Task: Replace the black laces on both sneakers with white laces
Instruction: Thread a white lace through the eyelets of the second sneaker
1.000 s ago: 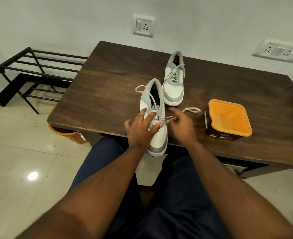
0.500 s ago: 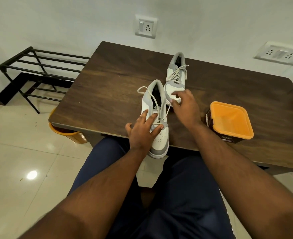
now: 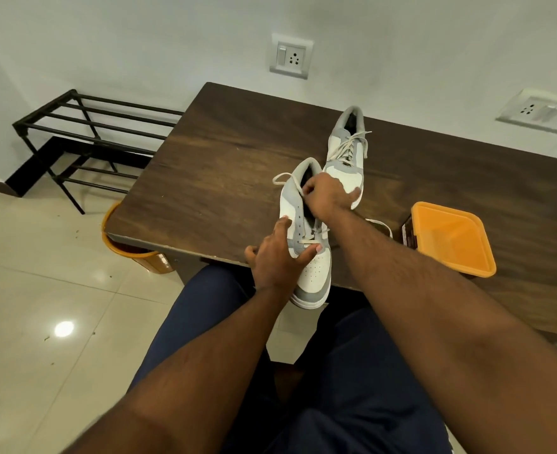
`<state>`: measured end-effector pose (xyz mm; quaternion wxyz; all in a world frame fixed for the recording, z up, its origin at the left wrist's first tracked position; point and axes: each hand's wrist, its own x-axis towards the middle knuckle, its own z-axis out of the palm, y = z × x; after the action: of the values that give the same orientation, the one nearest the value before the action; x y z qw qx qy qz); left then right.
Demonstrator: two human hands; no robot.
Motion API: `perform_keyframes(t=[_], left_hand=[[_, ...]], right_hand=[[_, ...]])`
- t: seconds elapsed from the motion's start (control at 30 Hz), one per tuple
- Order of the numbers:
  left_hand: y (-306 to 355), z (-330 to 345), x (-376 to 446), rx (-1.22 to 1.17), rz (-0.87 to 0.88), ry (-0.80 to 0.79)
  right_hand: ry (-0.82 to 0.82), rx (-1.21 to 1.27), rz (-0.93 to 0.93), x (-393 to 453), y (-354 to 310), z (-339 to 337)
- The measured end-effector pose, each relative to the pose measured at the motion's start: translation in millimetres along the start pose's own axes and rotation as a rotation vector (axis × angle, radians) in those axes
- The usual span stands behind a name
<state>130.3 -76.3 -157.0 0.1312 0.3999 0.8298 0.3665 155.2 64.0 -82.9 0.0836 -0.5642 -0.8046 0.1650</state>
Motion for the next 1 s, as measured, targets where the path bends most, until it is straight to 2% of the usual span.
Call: perform_keyframes(t=[0.07,0.13,0.2,0.27,0.33,0.43,0.5,0.57,0.7,0.77,0.83,0.9,1.0], left_hand=[[0,-1,0,0.012,-0.013,-0.001],[1,-1,1,-0.002,-0.028,-0.007],[2,-1,1,-0.037,-0.029,-0.009],[4,-4,1,-0.12,-0.013,-0.02],[3,-8,0,-0.169,0.033,-0.015],[0,-10,1,-0.107,0.136,-0.03],[-2,-10,4,-0.065,0.181,-0.059],[-7,-10,8,-0.125,0.164,-0.064],[-21,-15,5,-0.44,0.074,-0.048],[-24,-16,1,-0.457,0.066,-0.002],[-24,-16,-2,-0.422,0.066,0.013],[-21,-15,-4,-0.389,0.104,0.003],[-10,-14,-8,-0.317,0.205,-0.058]], right_hand=[[0.039,0.433,0.084,-6,4,-11],[-0.01,0.855,0.12,-25,3,-33],[-0.102,1.103,0.062,-52,6,-56],[-0.173,1.212,-0.037,-87,17,-71],[-0.216,1.222,-0.069,-119,36,-70],[-0.248,1.161,0.026,-145,62,-45],[-0.209,1.093,0.081,-151,74,-28],[-0.119,1.026,0.148,-152,86,-14],[0.167,1.028,0.356,-140,111,-2],[0.233,0.918,0.375,-131,119,0],[0.249,0.738,0.301,-129,117,0],[0.273,0.611,0.118,-132,104,-1],[0.169,0.602,-0.092,-135,72,5]])
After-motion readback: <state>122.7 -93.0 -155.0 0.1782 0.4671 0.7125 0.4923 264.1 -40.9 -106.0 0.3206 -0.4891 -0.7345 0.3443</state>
